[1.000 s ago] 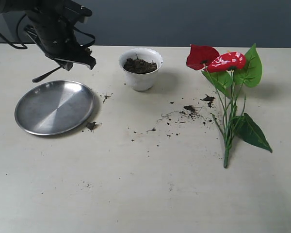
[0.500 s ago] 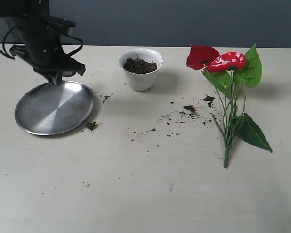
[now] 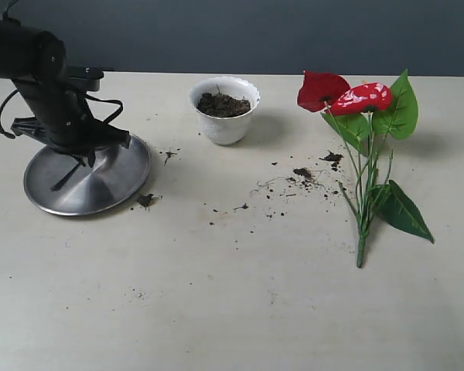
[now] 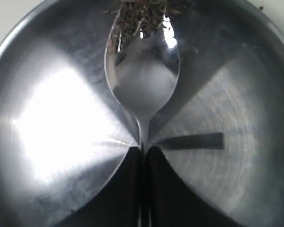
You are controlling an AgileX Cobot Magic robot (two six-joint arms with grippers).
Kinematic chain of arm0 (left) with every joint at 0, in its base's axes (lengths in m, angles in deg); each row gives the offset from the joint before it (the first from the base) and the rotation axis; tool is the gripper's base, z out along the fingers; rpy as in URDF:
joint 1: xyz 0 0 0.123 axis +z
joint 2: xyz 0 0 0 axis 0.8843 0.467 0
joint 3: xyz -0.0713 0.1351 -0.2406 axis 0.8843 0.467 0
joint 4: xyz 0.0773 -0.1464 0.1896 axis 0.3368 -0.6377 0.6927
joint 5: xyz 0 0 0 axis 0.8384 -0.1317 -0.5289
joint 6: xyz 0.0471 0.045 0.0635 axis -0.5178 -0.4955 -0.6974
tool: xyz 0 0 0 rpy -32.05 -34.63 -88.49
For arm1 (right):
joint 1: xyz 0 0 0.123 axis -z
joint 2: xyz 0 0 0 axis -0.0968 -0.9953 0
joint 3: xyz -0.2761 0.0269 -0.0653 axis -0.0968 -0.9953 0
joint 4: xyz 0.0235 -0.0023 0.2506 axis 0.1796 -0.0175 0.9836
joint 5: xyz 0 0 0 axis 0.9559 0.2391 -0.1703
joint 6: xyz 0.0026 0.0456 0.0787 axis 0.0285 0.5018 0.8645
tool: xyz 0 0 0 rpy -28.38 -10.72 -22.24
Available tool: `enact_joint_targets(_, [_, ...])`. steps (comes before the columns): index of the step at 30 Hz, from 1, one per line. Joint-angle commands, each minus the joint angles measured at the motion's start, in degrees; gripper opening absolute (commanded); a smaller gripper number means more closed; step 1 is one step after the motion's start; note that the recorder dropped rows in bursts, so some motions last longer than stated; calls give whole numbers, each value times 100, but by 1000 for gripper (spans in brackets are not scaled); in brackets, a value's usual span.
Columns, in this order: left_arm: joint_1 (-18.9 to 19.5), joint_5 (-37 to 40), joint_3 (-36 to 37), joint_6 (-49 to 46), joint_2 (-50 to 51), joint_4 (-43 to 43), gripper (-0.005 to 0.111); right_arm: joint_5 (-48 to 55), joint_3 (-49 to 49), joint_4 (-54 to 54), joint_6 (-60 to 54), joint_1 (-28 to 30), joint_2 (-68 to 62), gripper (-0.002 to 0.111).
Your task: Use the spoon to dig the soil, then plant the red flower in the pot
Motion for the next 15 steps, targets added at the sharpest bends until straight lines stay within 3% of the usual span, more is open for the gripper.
enact_joint_targets(1, [17,-702,327,90,-129,-53,1,-59,-12,-2,-17,-17,27,0])
enact_joint_targets(15, [17,-2670,1270,90,-700,415,1,-59,-12,-2,-17,-17,27,0])
